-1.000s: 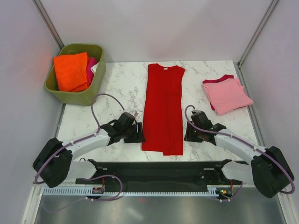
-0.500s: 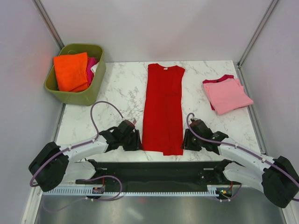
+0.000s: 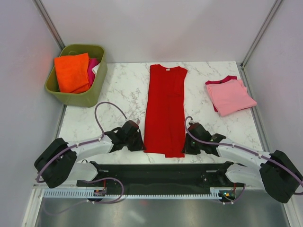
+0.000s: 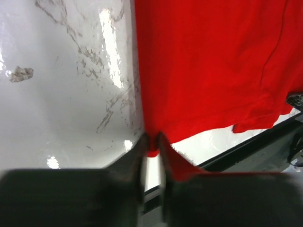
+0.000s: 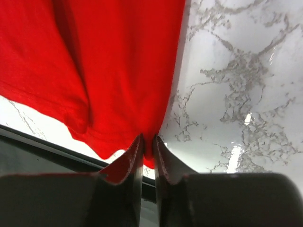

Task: Fold and stack the t-shirts
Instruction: Fold the tshirt

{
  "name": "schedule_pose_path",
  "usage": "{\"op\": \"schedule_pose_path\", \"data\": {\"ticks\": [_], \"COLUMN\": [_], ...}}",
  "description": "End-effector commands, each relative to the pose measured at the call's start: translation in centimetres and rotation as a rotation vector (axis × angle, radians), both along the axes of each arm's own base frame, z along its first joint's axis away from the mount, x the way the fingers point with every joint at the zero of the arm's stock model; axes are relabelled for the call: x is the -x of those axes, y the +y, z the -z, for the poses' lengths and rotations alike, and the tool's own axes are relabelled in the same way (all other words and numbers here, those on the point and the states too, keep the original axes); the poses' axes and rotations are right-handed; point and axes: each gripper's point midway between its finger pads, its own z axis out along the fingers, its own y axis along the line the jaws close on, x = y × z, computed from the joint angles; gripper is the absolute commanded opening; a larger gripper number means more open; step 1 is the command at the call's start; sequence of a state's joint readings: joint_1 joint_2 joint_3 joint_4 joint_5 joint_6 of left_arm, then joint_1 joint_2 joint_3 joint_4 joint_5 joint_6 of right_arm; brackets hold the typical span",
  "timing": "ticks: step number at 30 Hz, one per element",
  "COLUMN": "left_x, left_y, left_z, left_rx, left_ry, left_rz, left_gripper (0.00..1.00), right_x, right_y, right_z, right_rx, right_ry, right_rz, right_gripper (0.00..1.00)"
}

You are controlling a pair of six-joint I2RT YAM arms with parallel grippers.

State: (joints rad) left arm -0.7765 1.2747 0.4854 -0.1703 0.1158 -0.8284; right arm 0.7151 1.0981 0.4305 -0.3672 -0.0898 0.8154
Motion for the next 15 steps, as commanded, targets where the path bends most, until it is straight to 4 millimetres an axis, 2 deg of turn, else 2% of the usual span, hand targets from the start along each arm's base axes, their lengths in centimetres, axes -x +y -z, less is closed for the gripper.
{"op": "schedule_pose_path", "data": {"ticks": [1, 2, 3, 7, 8, 9, 11, 15], "left_x": [-0.3, -0.1, -0.1, -0.4, -0.3, -0.5, -1.3, -3.5], "left_y": [-0.6, -0.6, -0.7, -1.1, -1.3, -1.3, -1.0, -0.6], "left_z": [-0.3, -0.6, -0.8, -2.7, -3.3, -3.8, -5.3, -8.2], "left_rx": [0.023, 0.030, 0.039, 0.099, 0.122, 0.133, 0.153, 0.188], "left_ry": [-0.001, -0.002, -0.004, -0.013, -0.006, -0.014, -0.042, -0.093], "left_rz": [-0.005, -0.004, -0.006, 0.001, 0.011, 0.013, -0.001, -0.023], "left_gripper": [0.07, 0.02, 0.02, 0.02, 0.02, 0.02, 0.02, 0.02], "right_x": [0.3, 0.1, 0.0, -0.9, -1.6, -1.7, -2.7, -4.2], "right_y": [0.5, 0.8, 1.0, 1.8, 2.1, 2.1, 2.3, 2.2], "right_z": [0.3, -0.1, -0.5, -3.0, -4.3, -4.9, -6.7, -8.7], "right_rx": [-0.020, -0.034, -0.045, -0.106, -0.129, -0.129, -0.140, -0.129], "right_ry": [0.013, 0.003, -0.001, -0.057, -0.092, -0.099, -0.144, -0.193], "right_rz": [-0.004, -0.002, -0.005, 0.013, 0.020, 0.024, 0.033, 0.044], "right_gripper": [0.19, 0.04, 0.00, 0.00, 0.00, 0.00, 0.00, 0.00]}}
